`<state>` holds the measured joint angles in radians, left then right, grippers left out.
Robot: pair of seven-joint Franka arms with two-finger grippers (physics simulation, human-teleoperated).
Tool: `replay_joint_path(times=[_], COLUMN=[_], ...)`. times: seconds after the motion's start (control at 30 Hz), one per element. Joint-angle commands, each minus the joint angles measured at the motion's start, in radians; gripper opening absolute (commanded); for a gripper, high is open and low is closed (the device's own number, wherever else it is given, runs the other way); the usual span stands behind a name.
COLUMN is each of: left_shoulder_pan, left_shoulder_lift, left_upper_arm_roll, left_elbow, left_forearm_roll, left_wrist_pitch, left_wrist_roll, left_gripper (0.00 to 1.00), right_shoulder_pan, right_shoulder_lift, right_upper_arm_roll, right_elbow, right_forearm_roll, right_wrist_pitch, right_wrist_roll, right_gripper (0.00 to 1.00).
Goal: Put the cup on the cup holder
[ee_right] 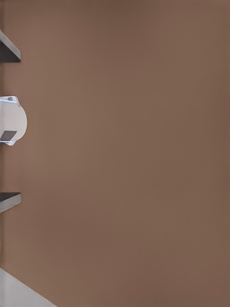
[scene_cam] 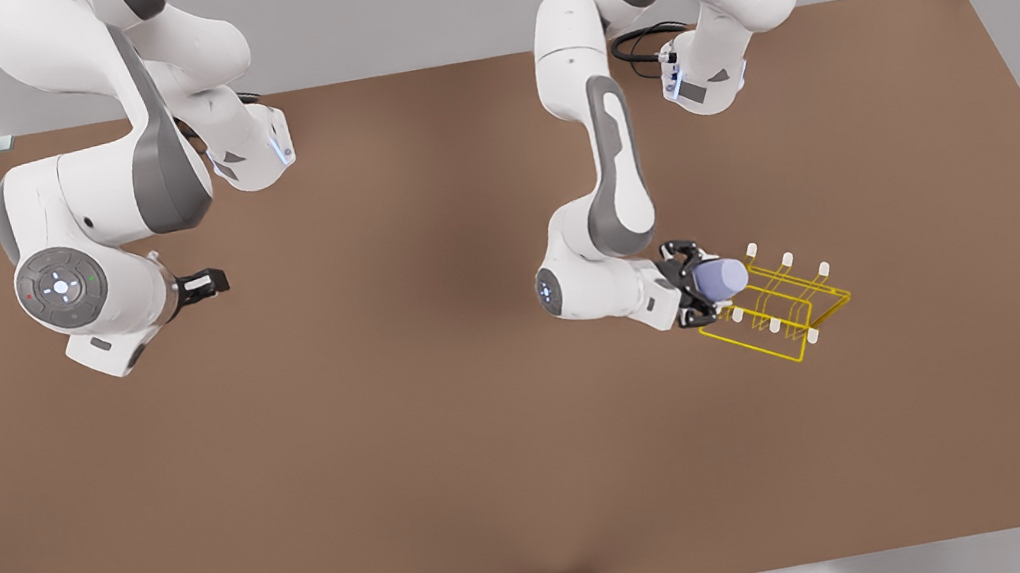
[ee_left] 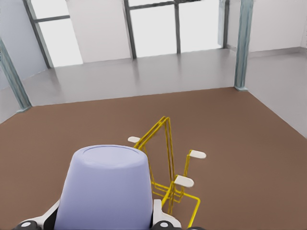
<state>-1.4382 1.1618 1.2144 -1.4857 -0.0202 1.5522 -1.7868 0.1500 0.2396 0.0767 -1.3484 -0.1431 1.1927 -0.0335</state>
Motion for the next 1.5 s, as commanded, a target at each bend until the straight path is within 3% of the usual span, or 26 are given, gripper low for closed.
replay_joint_path(times=[0.0, 0.2, 0.9, 0.97, 1.1, 1.13, 1.17, 1.27, 1.33, 1.37, 1.4, 1.47], left_shoulder_pan=[0.002, -0.021, 0.042, 0.042, 0.018, 0.004, -0.008, 0.099, 0.196, 0.294, 0.445, 0.978], left_shoulder_lift=[0.019, 0.082, 0.116, 0.116, 0.104, 0.029, -0.174, -0.192, -0.270, -0.395, -0.516, -0.657], left_upper_arm_roll=[0.005, 0.017, 0.001, 0.001, 0.001, 0.005, 0.002, 0.331, 0.405, 0.265, 0.000, -0.787], left_elbow=[0.002, -0.001, -0.068, -0.070, -0.076, -0.076, -0.048, 0.183, 0.208, 0.226, 0.326, 0.481], left_forearm_roll=[0.014, 0.077, 0.135, 0.135, 0.129, 0.125, 0.077, -0.507, -0.675, -0.635, -0.468, -0.166], left_wrist_pitch=[0.078, 0.151, 0.213, 0.212, 0.203, 0.149, 0.036, -0.400, -0.494, -0.483, -0.471, -0.451], left_wrist_roll=[-0.103, -0.187, -0.175, -0.175, -0.166, -0.085, 0.096, 1.008, 1.562, 1.655, 1.653, 1.509], left_gripper=[0.68, 0.68, 0.69, 1.00, 1.00, 1.00, 1.00, 1.00, 1.00, 1.00, 1.00, 1.00], right_shoulder_pan=[0.000, 0.000, 0.009, 0.009, 0.008, 0.008, 0.008, 0.008, 0.008, 0.008, 0.008, 0.008], right_shoulder_lift=[0.000, 0.010, 0.017, 0.017, 0.017, 0.017, 0.017, 0.017, 0.015, 0.015, 0.015, 0.014], right_upper_arm_roll=[0.000, 0.000, 0.000, 0.000, 0.000, 0.000, 0.000, 0.000, 0.000, 0.000, 0.000, 0.000], right_elbow=[0.000, 0.000, 0.000, 0.000, 0.000, 0.000, 0.000, 0.003, 0.009, 0.011, 0.011, 0.011], right_forearm_roll=[0.000, -0.001, 0.000, 0.000, 0.000, 0.000, 0.000, -0.001, -0.003, -0.004, -0.004, -0.004], right_wrist_pitch=[0.001, 0.002, 0.002, 0.007, 0.007, 0.007, 0.007, 0.007, 0.005, 0.004, 0.004, 0.002], right_wrist_roll=[0.004, 0.004, 0.003, 0.003, 0.001, 0.001, 0.001, 0.001, 0.000, 0.001, 0.000, 0.000], right_gripper=[1.00, 1.00, 1.00, 1.00, 1.00, 1.00, 1.00, 1.00, 1.00, 1.00, 1.00, 1.00])
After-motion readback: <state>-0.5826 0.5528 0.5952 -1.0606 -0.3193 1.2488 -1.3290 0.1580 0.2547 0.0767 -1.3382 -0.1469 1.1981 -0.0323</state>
